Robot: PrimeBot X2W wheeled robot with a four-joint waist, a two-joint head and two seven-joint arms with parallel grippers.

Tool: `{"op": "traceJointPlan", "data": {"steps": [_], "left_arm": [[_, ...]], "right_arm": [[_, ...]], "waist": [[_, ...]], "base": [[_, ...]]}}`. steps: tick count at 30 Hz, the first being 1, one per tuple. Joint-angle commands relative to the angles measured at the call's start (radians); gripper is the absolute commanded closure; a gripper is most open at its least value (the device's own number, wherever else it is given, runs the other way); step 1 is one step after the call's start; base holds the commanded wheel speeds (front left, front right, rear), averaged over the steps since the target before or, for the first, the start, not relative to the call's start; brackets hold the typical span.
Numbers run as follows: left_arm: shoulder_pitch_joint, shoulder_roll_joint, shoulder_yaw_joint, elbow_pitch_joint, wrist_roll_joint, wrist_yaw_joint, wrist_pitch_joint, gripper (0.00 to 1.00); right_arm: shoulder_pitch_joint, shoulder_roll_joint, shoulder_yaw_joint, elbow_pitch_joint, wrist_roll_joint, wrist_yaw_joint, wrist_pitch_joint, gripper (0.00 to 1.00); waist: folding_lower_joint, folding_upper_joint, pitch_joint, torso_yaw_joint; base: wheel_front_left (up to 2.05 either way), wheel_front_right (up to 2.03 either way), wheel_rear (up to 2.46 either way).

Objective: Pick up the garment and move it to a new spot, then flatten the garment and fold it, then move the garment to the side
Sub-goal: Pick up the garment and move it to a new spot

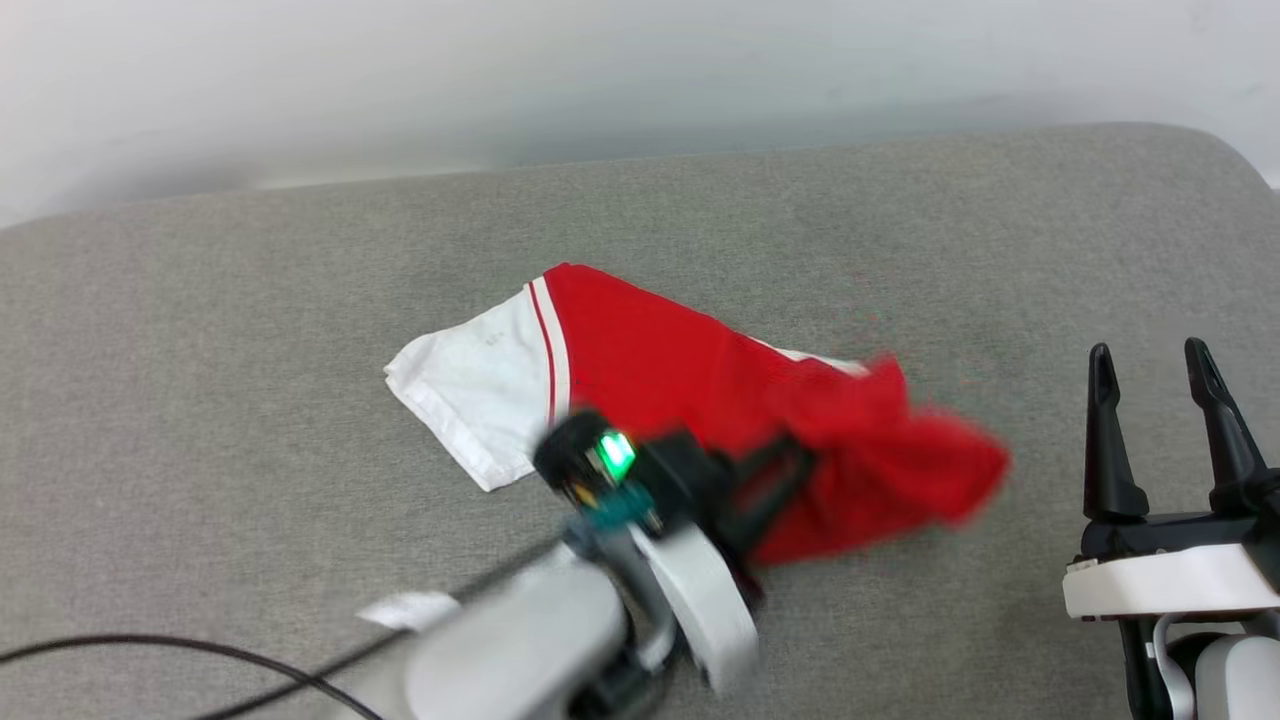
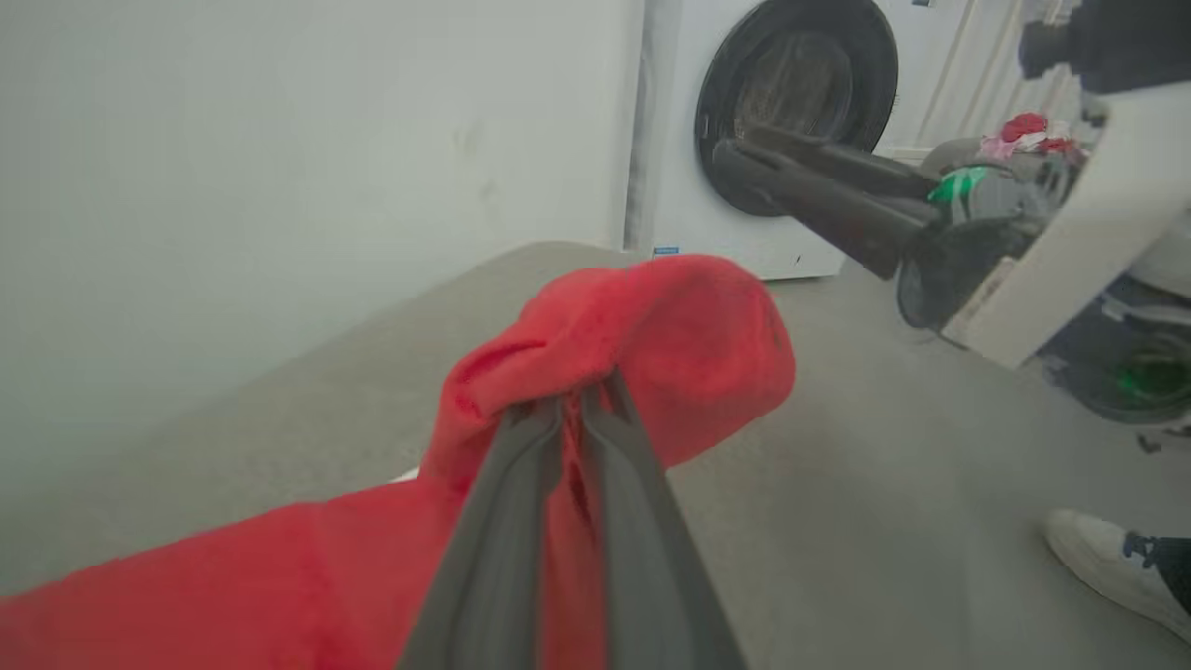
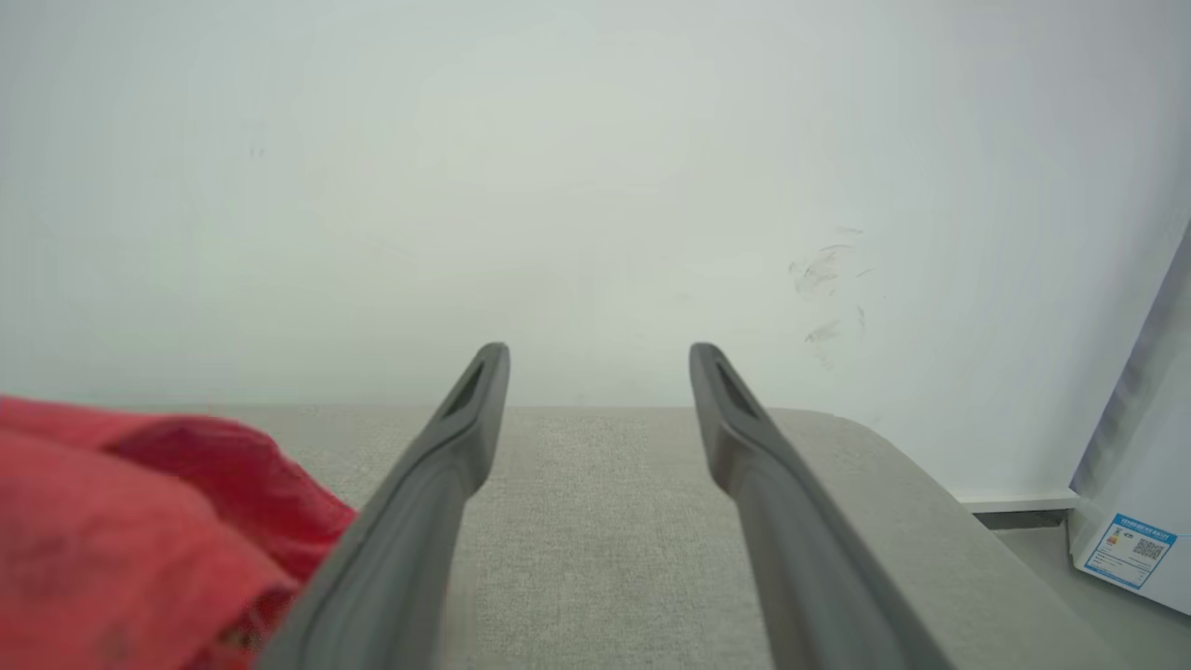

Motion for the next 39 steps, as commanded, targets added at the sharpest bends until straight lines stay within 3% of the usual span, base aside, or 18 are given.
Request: {"op": "traceJointPlan", "data": {"steps": [1,8,9,10,11,15,21,31,36,39], "left_arm": [[0.015,-0.009,-0.012,0.011,0.007,-0.003,-0.007,1.00],[0.132,-0.094,-0.167,0.191,0.016,-0.068,0.064,1.00],[0.142,-0.102,-0.183,0.212,0.020,-0.081,0.083,0.81],[0.148,-0.108,-0.188,0.230,0.024,-0.090,0.095,0.49],[0.151,-0.113,-0.193,0.242,0.027,-0.098,0.098,0.00],[0.141,-0.116,-0.174,0.267,0.023,-0.097,0.057,0.00],[0.115,-0.064,-0.041,0.198,0.004,-0.043,-0.005,0.00],[0.223,0.138,0.363,-0.029,0.053,0.104,-0.014,0.00],[0.391,0.180,0.557,-0.141,0.083,0.150,-0.014,0.00],[0.506,0.172,0.632,-0.189,0.087,0.148,-0.014,0.00]], "right_arm": [[-0.009,0.003,0.000,-0.004,0.002,-0.001,-0.002,0.00],[0.007,0.003,0.010,0.009,0.000,-0.001,-0.002,0.00],[0.007,0.003,0.015,0.012,0.002,-0.001,-0.002,0.00],[0.008,0.003,0.019,0.015,0.003,-0.001,-0.002,0.00],[0.009,0.003,0.021,0.019,0.003,-0.001,-0.002,0.00],[0.022,0.003,0.024,0.030,0.008,-0.001,-0.002,0.00],[0.046,0.003,0.036,0.051,0.013,-0.001,-0.002,0.00],[0.076,0.002,0.080,0.072,0.019,-0.001,-0.002,0.00],[0.092,0.002,0.097,0.074,0.031,-0.001,-0.002,0.00],[0.098,0.003,0.102,0.067,0.047,-0.001,-0.002,0.00]], "waist": [[0.0001,0.0000,0.001,-0.004],[0.0001,0.0000,-0.003,-0.007],[0.0001,0.0000,-0.005,-0.006],[0.0001,0.0000,-0.008,-0.005],[0.0001,0.0000,-0.012,-0.003],[0.0001,0.0000,-0.034,0.015],[0.0001,0.0000,-0.086,0.050],[0.0001,0.0000,-0.138,0.089],[0.0001,0.0000,-0.145,0.089],[0.0001,0.0000,-0.146,0.085]], "base": [[0.00,0.00,0.00],[0.00,0.00,0.00],[0.00,0.00,0.00],[0.00,0.00,0.00],[0.00,0.00,0.00],[0.00,0.00,0.00],[0.00,0.00,0.00],[0.00,0.00,0.00],[0.00,0.00,0.00],[0.00,0.00,0.00]]}}
